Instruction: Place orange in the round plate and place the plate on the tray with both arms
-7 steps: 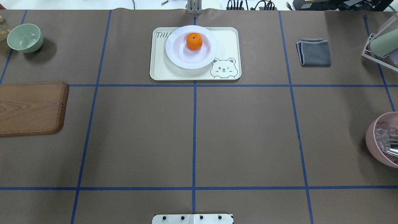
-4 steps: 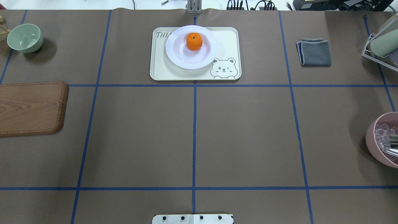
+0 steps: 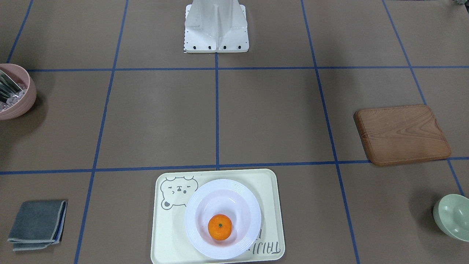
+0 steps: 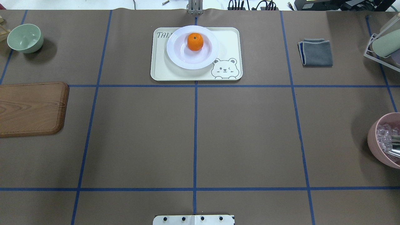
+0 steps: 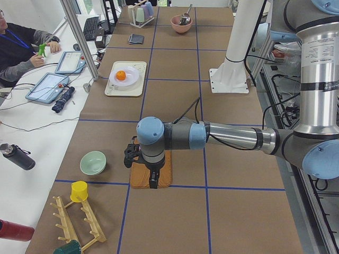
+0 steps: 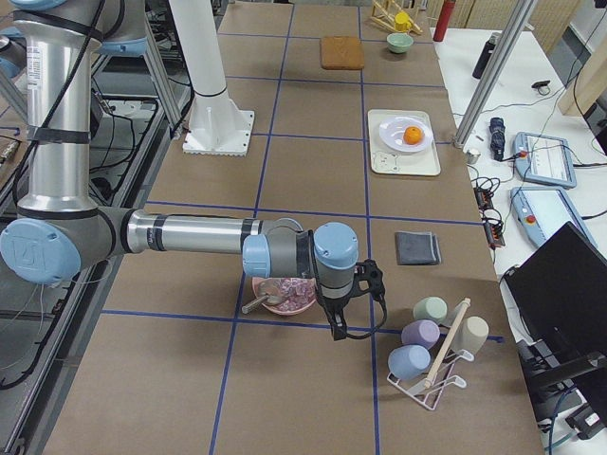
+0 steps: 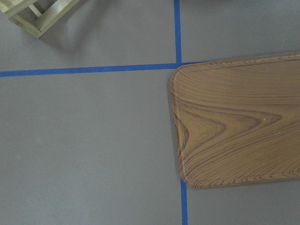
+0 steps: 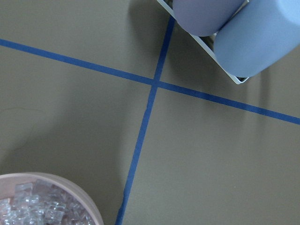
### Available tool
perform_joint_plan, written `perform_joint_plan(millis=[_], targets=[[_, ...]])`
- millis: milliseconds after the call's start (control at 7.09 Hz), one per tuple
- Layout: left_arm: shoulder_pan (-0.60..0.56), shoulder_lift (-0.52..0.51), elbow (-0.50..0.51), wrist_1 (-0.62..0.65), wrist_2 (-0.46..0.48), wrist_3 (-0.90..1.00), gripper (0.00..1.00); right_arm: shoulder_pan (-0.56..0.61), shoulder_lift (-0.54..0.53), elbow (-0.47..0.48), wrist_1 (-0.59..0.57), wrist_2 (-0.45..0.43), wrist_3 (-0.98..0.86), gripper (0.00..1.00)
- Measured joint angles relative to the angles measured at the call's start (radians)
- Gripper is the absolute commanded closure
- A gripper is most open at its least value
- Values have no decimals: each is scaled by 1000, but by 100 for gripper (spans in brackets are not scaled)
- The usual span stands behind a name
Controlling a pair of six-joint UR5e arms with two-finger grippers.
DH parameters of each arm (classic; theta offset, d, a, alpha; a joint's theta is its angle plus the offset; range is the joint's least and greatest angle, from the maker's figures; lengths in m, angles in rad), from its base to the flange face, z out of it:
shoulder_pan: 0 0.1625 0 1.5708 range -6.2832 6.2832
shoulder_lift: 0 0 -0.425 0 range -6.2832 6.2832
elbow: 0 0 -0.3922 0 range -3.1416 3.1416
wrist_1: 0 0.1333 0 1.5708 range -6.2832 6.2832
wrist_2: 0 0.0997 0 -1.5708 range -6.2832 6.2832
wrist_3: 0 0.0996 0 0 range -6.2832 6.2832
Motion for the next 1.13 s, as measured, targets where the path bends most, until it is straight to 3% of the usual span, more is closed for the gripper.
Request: perform_joint_plan(millis=[1128], targets=[[-1, 19, 2, -4, -11, 2, 1, 2, 1, 116, -73, 58, 113, 0]])
